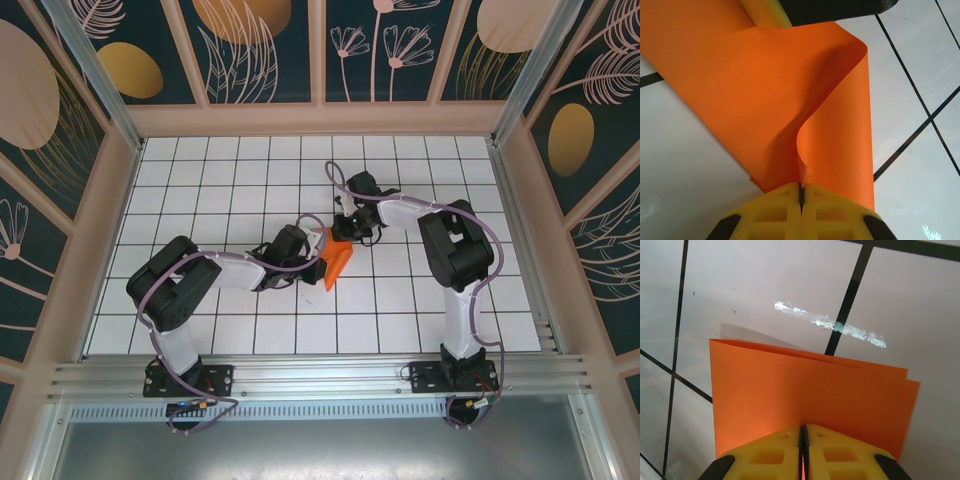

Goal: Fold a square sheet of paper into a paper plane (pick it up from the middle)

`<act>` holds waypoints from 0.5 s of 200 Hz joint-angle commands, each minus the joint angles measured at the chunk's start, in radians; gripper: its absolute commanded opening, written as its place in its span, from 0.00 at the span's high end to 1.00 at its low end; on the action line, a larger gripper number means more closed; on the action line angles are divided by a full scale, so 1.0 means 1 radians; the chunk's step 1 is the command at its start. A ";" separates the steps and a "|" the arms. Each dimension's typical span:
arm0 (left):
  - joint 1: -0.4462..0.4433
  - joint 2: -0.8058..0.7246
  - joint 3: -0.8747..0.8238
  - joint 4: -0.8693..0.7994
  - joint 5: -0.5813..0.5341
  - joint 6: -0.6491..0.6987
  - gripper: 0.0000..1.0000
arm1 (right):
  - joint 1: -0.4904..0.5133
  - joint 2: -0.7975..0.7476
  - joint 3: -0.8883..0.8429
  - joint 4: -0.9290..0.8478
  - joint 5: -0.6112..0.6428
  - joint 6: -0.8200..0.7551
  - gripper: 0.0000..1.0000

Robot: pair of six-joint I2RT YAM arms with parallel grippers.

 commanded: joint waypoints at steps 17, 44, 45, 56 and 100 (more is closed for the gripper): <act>0.006 0.035 0.017 -0.031 -0.003 0.028 0.99 | 0.015 0.014 0.015 -0.044 -0.026 0.006 0.83; 0.006 0.042 0.017 -0.037 -0.002 0.032 0.99 | 0.000 -0.042 0.026 -0.019 -0.055 0.036 0.79; 0.006 0.042 0.017 -0.037 -0.002 0.032 0.99 | -0.001 -0.045 0.025 -0.017 -0.057 0.039 0.79; 0.007 0.046 0.015 -0.038 -0.001 0.034 0.99 | -0.014 -0.081 0.020 0.005 -0.072 0.059 0.77; 0.006 0.051 0.022 -0.039 0.001 0.033 0.99 | -0.057 -0.260 -0.133 0.102 -0.066 0.165 0.75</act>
